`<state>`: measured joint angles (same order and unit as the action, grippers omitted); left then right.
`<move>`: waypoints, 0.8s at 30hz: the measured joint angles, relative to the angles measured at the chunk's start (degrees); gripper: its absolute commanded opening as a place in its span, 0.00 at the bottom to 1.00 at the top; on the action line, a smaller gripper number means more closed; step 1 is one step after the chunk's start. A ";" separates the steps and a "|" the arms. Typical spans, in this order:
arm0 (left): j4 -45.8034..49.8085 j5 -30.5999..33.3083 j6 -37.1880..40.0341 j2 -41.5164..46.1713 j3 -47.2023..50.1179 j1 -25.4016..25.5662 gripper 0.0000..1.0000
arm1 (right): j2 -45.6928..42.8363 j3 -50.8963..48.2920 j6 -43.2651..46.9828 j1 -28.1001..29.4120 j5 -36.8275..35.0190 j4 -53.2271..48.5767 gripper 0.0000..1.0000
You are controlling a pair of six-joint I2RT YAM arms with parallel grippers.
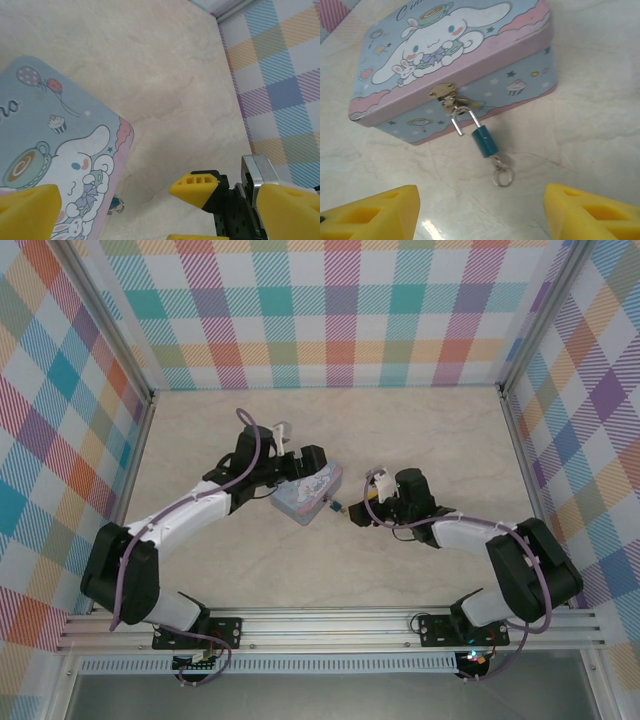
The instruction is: Unlock a padlock with a key
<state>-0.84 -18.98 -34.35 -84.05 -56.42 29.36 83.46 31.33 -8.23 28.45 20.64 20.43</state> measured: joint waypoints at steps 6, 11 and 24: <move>0.35 0.55 -0.66 -3.87 0.00 0.61 1.00 | 10.25 4.20 -2.56 -0.94 6.88 2.45 0.60; 0.83 1.11 -0.70 -3.89 0.07 0.61 1.00 | 15.54 5.20 -4.70 -2.97 10.49 6.23 0.58; -0.17 2.25 -2.54 -3.89 3.91 0.61 1.00 | 21.59 8.50 -4.87 -3.37 15.69 9.16 0.48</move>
<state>-1.02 -16.73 -36.88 -87.94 -52.51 29.98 105.06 39.83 -13.10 25.08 36.34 29.58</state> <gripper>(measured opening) 0.999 0.499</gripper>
